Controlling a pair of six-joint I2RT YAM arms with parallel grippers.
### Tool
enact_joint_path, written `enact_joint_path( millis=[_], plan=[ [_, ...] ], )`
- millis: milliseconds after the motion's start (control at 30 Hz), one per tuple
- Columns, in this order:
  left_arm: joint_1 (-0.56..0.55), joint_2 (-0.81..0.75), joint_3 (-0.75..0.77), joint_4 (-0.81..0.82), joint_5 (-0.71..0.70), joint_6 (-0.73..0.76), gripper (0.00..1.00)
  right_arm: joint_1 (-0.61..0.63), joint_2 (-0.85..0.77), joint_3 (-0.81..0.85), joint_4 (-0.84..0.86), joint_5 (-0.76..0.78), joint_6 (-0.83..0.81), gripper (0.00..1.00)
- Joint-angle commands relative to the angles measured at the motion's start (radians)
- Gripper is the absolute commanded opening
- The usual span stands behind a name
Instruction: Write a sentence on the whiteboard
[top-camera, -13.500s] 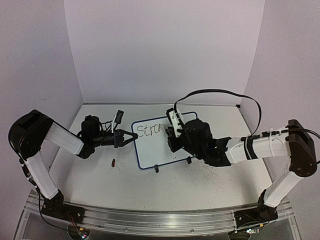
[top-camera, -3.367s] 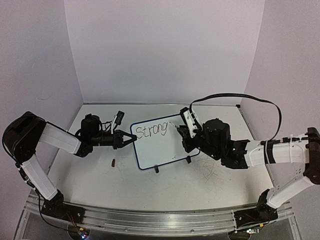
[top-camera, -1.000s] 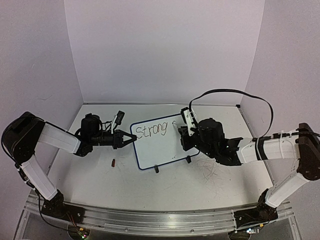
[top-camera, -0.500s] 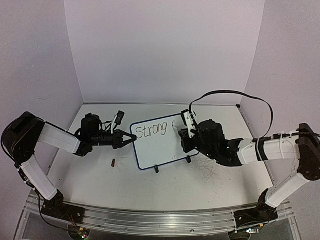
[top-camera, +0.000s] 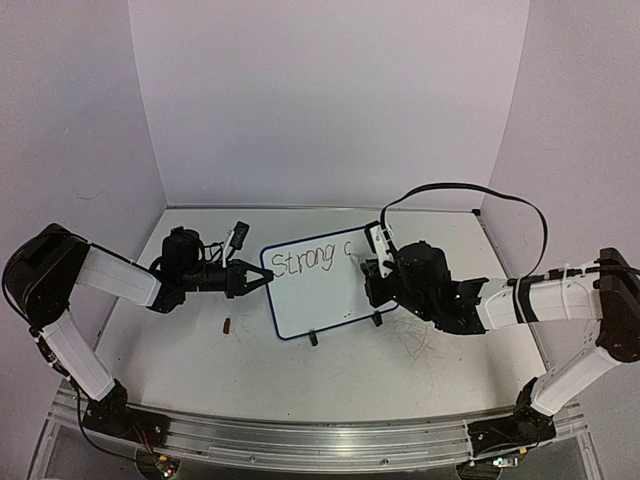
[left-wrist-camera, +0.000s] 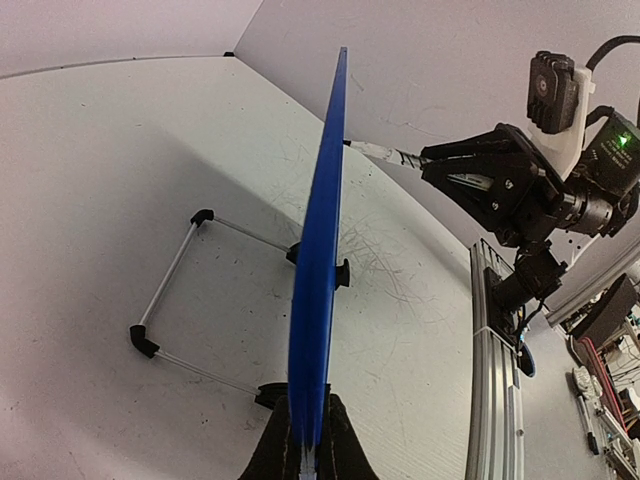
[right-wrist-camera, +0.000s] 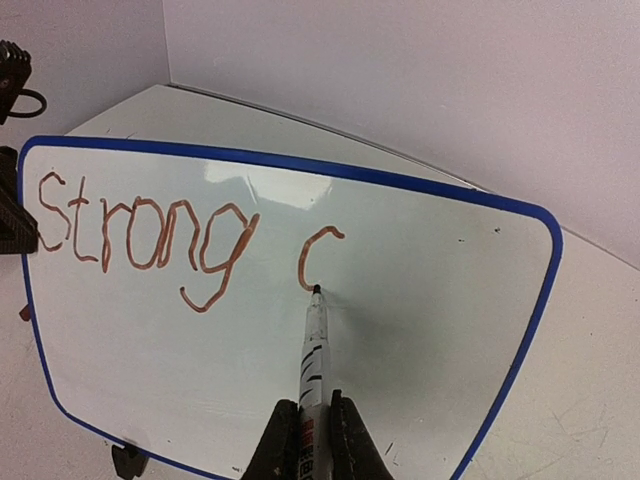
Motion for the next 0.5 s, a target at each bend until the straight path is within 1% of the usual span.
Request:
enact_joint_path(
  millis=[0,467],
  plan=[
    [0.003,-0.023,0.009,-0.079,-0.031,0.046,0.00,-0.015,-0.004,0.017,0.024,0.066,0.015,0.00],
    [0.004,-0.015,0.015,-0.081,-0.023,0.050,0.00,-0.024,0.033,0.068,0.046,0.059,-0.001,0.00]
  ],
)
